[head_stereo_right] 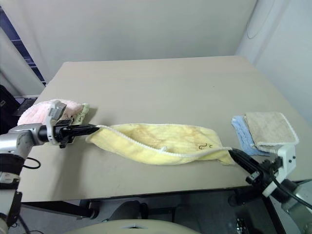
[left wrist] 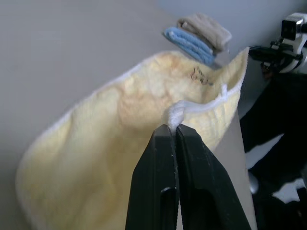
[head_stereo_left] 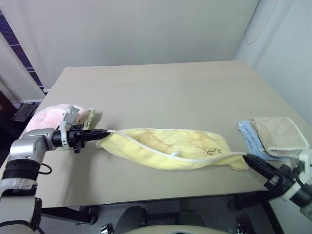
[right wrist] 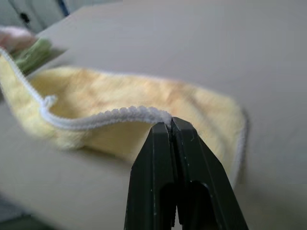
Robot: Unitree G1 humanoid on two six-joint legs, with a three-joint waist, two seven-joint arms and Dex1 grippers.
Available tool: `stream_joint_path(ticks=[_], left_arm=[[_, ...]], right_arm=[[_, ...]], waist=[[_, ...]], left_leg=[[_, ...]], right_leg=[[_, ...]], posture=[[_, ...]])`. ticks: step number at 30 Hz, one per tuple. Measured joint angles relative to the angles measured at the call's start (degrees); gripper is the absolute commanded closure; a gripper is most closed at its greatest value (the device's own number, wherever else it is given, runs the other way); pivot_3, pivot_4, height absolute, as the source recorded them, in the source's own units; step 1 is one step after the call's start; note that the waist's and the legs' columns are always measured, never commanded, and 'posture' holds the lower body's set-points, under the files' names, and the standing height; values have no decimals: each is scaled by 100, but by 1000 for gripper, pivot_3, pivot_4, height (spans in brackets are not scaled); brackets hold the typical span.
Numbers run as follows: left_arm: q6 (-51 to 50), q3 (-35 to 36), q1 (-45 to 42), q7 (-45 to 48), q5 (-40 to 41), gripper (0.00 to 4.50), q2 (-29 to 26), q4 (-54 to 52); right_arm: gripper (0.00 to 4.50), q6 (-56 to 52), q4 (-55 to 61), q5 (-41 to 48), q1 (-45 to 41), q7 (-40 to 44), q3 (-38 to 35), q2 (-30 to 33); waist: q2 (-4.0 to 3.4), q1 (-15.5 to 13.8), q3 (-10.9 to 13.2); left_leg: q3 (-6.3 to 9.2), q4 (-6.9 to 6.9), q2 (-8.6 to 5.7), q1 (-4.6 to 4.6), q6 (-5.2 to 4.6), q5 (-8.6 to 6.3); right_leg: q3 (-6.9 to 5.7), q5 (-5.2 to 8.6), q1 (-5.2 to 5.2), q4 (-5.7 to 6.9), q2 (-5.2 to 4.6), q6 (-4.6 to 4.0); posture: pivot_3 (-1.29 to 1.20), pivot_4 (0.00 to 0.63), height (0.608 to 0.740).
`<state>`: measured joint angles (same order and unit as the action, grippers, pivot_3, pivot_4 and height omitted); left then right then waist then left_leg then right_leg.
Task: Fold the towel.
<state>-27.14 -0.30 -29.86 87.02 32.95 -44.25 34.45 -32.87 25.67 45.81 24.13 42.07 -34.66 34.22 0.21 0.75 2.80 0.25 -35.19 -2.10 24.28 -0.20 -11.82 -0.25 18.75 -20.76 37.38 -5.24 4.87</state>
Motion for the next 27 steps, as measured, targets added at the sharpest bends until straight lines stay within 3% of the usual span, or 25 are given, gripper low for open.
stream_joint_path(ticks=[10,18,27], left_arm=[[898,340,-346,-270,-525,4470,342,1343],[934,599,373,-489,-544,4470,420,734],[1287,761,133,-1586,-879,4470,1074,700]], right_arm=[[4500,95,-1620,-814,-1846,-893,748,-70],[4500,247,-2382,-1205,-2426,-929,1238,-199],[4500,338,-2852,-1474,-3043,-823,1642,-236]], waist=[[4,-10,-3],[1,-1,-6],[-1,-12,-10]], left_leg=[[0,-5,0,9,-7,5],[0,-15,0,9,-7,5],[1,-72,0,4,-7,5]], right_leg=[[0,-14,-20,21,3,26],[1,-13,-25,49,2,24],[1,-22,-10,75,4,18]], posture=[[0,0,731],[0,0,731],[0,0,731]])
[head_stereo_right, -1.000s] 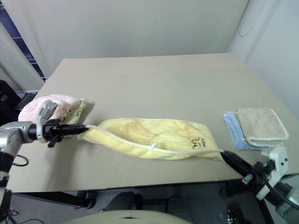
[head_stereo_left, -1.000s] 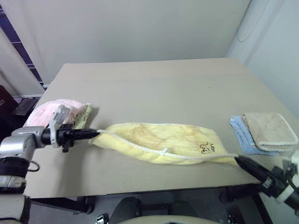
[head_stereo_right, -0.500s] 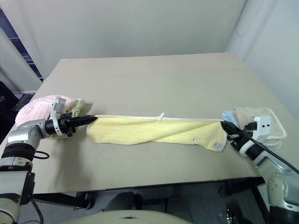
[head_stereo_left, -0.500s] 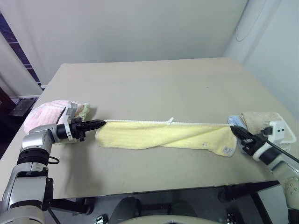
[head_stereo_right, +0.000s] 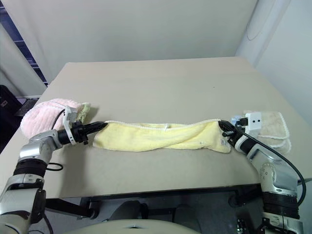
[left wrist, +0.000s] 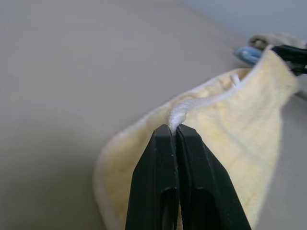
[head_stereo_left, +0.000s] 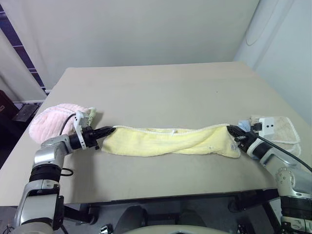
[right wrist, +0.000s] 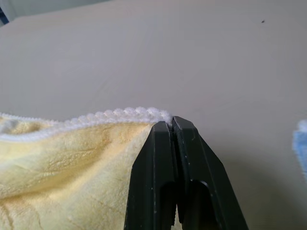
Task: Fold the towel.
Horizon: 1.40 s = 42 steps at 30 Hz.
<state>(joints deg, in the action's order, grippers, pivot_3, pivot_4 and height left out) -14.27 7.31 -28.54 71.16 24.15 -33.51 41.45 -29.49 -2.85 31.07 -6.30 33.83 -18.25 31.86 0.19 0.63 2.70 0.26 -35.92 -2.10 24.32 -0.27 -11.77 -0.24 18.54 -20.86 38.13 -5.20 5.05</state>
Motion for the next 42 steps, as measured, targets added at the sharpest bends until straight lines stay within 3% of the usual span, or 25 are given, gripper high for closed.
stream_joint_path(ticks=[10,19,23,31,32,35,38,42], left_arm=[[1112,116,-836,-618,-501,4470,130,1757],[1619,146,-1043,-340,-730,4470,148,2404],[1579,237,-1066,-210,-732,3474,172,2542],[1786,498,-1246,-430,-731,516,179,2711],[1849,557,-1248,-476,-719,219,177,2711],[1863,806,-1263,-359,-565,219,165,2688],[1544,956,-1261,241,-285,219,163,2374],[748,947,-1132,981,34,219,166,1565]], right_arm=[[4500,226,-462,-340,-315,-41,231,-210],[4500,216,-813,-516,-586,-155,259,-341],[3541,142,-954,-531,-671,-265,254,-388],[549,-225,-695,-161,-735,-371,54,-447],[536,-387,-618,3,-744,-453,-104,-448],[536,-1321,-191,982,-765,-697,-771,-450],[536,-2516,462,2510,-695,-946,-1420,-451],[536,-3534,925,4590,-238,-1595,-1719,-551]], waist=[[2,4,-2],[3,8,-2],[3,13,-2],[3,11,-2],[3,8,-2],[3,6,-2],[4,2,-2],[10,20,-6]], left_leg=[[2,-9,0,4,-2,1],[3,-7,0,5,0,0],[3,-7,0,6,3,-2],[3,-7,0,9,1,-1],[3,-7,0,9,1,-1],[4,-4,1,13,0,-1],[4,-3,4,15,0,-1],[4,0,5,16,-4,-1]], right_leg=[[1,-13,-4,4,7,24],[1,-13,-5,4,6,23],[1,-13,-7,4,6,23],[1,-15,-10,5,6,26],[1,-15,-11,5,6,27],[1,-16,-13,5,6,28],[0,-15,-13,4,5,27],[1,-11,-9,-1,4,19]], posture=[[0,0,731],[0,0,731],[0,0,731],[0,0,731],[0,0,731],[0,0,731],[0,0,731],[0,0,731]])
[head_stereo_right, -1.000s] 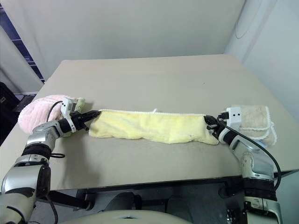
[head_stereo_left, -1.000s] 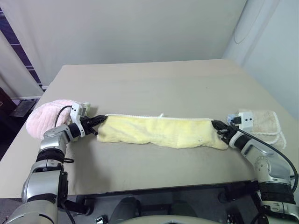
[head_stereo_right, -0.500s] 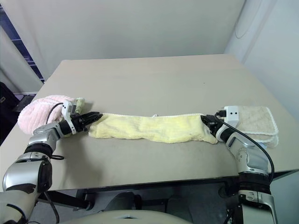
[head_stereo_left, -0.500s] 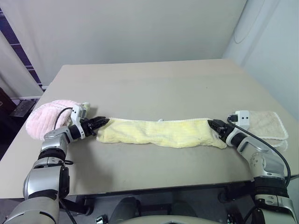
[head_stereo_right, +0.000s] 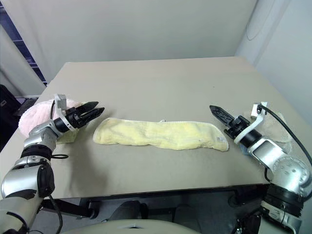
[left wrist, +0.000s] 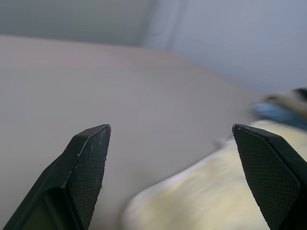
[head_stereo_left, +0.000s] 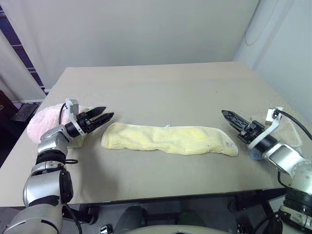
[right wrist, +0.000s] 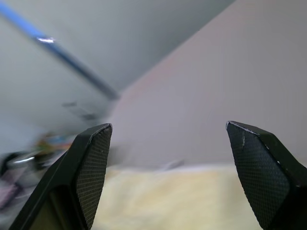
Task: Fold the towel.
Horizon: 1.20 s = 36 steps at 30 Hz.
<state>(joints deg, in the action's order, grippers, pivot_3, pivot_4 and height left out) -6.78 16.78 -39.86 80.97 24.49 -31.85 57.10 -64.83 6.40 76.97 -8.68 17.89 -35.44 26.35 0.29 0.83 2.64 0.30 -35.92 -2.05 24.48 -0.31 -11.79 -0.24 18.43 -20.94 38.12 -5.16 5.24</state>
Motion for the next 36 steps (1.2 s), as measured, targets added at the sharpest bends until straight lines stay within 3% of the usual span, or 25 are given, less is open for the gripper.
stream_joint_path(ticks=[5,11,16,21,31,36], left_arm=[[-809,-415,689,669,109,219,30,-1204],[-1132,-670,907,746,126,219,105,-2031],[-1110,-818,1018,618,100,219,297,-2181],[-999,-933,1028,502,40,219,344,-2234],[-853,-938,1037,294,-28,219,386,-2222],[-740,-937,1032,190,-33,179,386,-2190]], right_arm=[[536,-258,308,2181,1094,-1069,477,3],[536,122,584,3385,1923,-1864,1177,343],[536,447,322,3411,2137,-2358,1456,655],[536,998,-366,3148,1717,-2722,1336,844],[536,1387,-895,2152,1026,-2712,1332,583],[2140,1547,-883,1634,918,-2579,1328,317]], waist=[[-2,29,-1],[-3,16,0],[-3,11,0],[-3,-1,0],[-4,-10,0],[-4,-11,0]], left_leg=[[-2,3,0,1,-4,-1],[-2,-4,1,-3,-1,-7],[-7,-7,0,-2,-7,-8],[-9,0,0,0,-22,0],[-11,1,1,5,-28,0],[-11,0,0,4,-29,-1]], right_leg=[[2,7,18,-3,-2,-13],[2,8,20,-17,-5,-17],[2,4,21,-35,-8,-22],[1,4,18,-46,-8,-20],[0,3,18,-48,-8,-17],[0,3,18,-48,-8,-17]], posture=[[0,0,731],[0,0,731],[0,0,731],[0,0,731],[0,0,731],[0,0,731]])
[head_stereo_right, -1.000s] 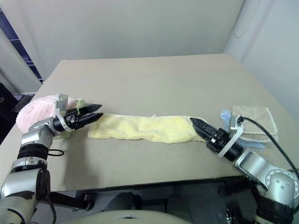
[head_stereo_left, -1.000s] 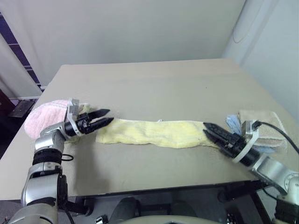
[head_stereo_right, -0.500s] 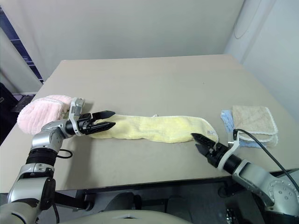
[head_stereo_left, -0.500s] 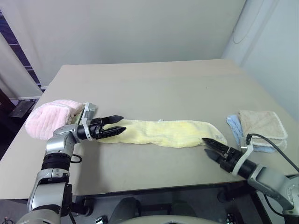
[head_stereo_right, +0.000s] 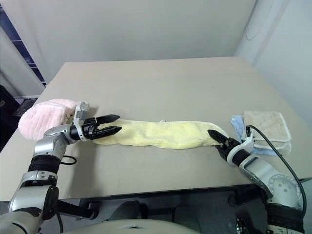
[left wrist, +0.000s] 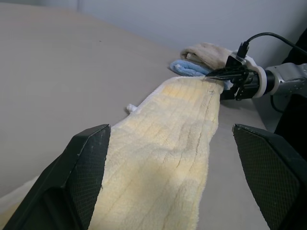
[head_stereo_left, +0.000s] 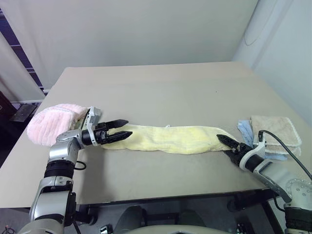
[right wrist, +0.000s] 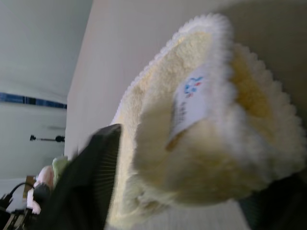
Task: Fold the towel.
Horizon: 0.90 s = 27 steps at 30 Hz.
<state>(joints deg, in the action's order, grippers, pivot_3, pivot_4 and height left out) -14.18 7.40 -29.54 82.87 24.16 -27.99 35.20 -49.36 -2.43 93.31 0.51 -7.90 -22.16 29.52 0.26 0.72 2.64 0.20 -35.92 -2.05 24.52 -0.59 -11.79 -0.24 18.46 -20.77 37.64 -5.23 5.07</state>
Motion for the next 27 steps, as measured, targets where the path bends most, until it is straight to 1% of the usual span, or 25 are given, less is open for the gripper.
stream_joint_path(ticks=[2,5,6,7,13,16,21,27], left_arm=[[10,0,0,-48,-1,179,1,25],[113,0,-1,-103,-5,179,14,32],[123,0,-1,-129,-5,179,19,33],[127,0,-3,-144,-5,179,24,38],[199,0,-57,-192,-20,179,59,65],[197,-3,-152,-186,-19,179,78,67],[197,-49,-231,-183,-19,179,119,64],[211,-198,-245,-178,-35,179,139,62]], right_arm=[[2914,41,6,-89,2,11,-55,-72],[3953,91,63,-62,79,26,-224,-182],[4377,89,109,-22,139,34,-294,-207],[4474,88,168,22,163,59,-342,-222],[4474,100,532,-96,419,316,-624,-162],[4474,100,972,-626,412,378,-464,46],[4474,49,2137,-1572,-16,819,343,369],[4474,-33,2989,-3099,-666,1456,1872,717]], waist=[[0,-6,0],[0,-11,0],[0,-11,0],[0,-4,0],[-1,-5,1],[-4,10,2],[-5,9,3],[0,-19,1]], left_leg=[[0,1,0,1,0,0],[0,1,0,1,-1,0],[0,1,0,1,-1,-1],[0,2,0,1,-1,-1],[0,1,0,1,-1,-1],[0,1,0,1,-1,-1],[1,7,0,1,-1,-1],[0,1,0,21,-3,-2]], right_leg=[[0,0,-1,0,0,0],[0,0,-1,-1,0,0],[0,0,0,-1,0,0],[0,0,0,-1,0,0],[0,0,-1,-1,0,0],[0,0,-3,-1,0,0],[0,0,-13,-1,1,0],[-1,0,-26,-9,1,1]], posture=[[0,0,731],[0,0,731],[0,0,731],[0,0,731],[0,0,731],[0,0,731],[0,0,731],[0,0,731]])
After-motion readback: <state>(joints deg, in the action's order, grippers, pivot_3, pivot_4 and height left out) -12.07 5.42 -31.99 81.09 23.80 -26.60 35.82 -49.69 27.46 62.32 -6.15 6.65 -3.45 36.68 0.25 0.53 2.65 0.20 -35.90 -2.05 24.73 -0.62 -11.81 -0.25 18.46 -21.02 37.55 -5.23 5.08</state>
